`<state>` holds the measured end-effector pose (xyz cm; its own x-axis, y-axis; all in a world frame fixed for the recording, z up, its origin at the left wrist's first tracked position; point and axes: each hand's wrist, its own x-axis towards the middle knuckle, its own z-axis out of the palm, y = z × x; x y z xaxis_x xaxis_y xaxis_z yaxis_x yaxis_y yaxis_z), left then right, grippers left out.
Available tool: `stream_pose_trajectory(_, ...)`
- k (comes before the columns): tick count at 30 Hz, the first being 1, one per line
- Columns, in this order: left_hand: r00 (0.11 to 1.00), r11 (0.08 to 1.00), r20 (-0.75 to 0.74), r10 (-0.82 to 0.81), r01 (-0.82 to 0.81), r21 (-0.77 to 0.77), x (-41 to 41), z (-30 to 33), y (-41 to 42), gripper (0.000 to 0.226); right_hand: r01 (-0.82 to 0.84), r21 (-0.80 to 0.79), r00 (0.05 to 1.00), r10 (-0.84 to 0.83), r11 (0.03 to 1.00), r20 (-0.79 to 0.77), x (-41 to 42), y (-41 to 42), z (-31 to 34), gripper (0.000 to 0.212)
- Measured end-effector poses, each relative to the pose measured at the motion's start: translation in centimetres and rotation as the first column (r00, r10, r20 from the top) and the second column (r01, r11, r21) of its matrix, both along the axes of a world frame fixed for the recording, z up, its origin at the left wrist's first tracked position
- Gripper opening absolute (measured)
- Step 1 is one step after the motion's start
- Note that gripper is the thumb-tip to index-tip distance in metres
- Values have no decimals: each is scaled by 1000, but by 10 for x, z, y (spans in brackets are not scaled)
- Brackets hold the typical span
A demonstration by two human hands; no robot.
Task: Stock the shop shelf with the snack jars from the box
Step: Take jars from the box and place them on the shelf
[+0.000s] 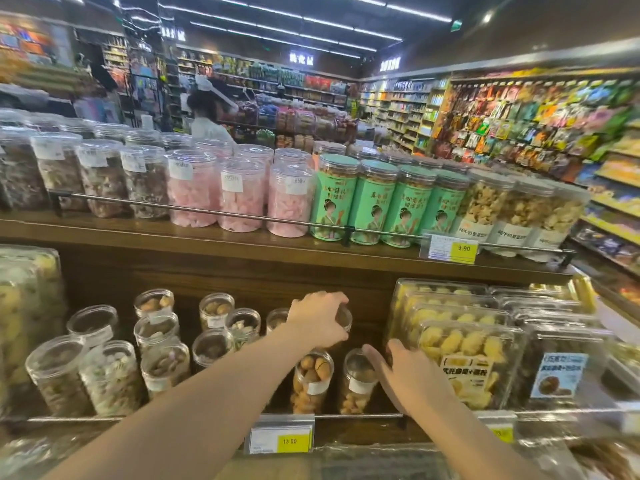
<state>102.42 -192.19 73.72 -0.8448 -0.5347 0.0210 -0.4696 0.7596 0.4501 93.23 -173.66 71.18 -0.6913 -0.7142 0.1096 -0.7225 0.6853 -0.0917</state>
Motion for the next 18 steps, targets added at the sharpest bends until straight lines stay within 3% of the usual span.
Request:
stream_pose_trajectory(3, 997, 1000, 78, 21, -20, -15, -5, -4, 3, 67, 17, 6, 1000, -17, 1000, 5, -5, 2, 2, 86)
stream_pose_trajectory(8, 984, 999, 173, 39, -40, 2, 4, -9, -4, 77, 52, 26, 998, -53, 998, 30, -3, -1, 17, 75)
stream_pose_trajectory(12, 993, 998, 114, 24, -30, 50, 20, 6, -7, 81, 77, 36, 995, -79, 996, 53, 3, -5, 28, 74)
stream_pose_trajectory(18, 998, 998, -37, 52, -53, -18, 67, 28, -11, 69, 62, 75, 997, -65, 995, 42, 17, -8, 41, 72)
